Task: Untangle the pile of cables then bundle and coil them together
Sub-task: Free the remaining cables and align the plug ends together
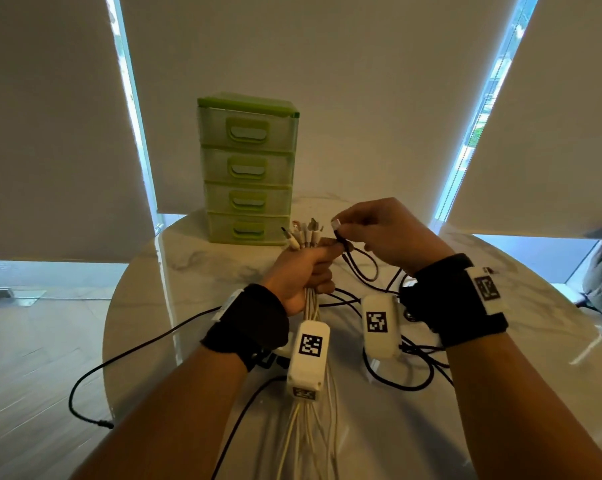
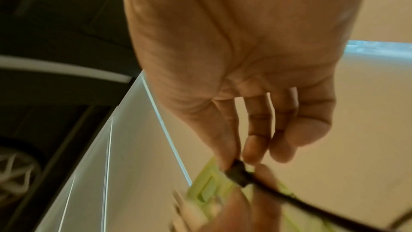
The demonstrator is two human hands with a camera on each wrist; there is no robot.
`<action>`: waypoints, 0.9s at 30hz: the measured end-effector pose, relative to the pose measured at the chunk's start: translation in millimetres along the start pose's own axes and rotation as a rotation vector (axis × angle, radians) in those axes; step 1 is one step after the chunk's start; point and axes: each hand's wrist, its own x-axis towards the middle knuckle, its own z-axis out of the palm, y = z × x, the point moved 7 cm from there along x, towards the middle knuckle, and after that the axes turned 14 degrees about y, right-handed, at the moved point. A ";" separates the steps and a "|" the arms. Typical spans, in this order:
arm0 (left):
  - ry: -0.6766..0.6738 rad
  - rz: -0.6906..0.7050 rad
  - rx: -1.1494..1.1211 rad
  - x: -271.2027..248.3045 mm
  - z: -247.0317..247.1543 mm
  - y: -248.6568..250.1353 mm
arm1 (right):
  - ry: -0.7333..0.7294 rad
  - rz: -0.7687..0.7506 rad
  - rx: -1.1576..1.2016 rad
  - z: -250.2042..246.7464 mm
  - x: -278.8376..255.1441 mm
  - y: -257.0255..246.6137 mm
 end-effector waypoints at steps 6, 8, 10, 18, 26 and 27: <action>0.039 -0.052 -0.099 5.5 -13.1 2.7 | -0.076 0.149 0.195 5.6 -5.2 1.3; -0.010 -0.027 -0.029 3.1 -10.8 2.9 | -0.092 0.137 0.225 11.9 -7.6 -2.9; -0.058 0.008 0.036 -0.3 -6.4 4.0 | -0.095 0.119 0.245 16.7 -7.7 -6.7; -0.037 -0.020 0.161 -1.5 -2.8 -0.6 | -0.048 -0.078 0.083 17.1 -5.7 -12.4; 0.106 0.151 0.258 -2.9 -9.6 13.5 | -0.037 -0.135 0.130 19.7 -8.0 -19.4; 0.121 0.200 0.286 -3.3 -10.6 16.6 | -0.024 -0.130 0.146 19.3 -7.4 -19.4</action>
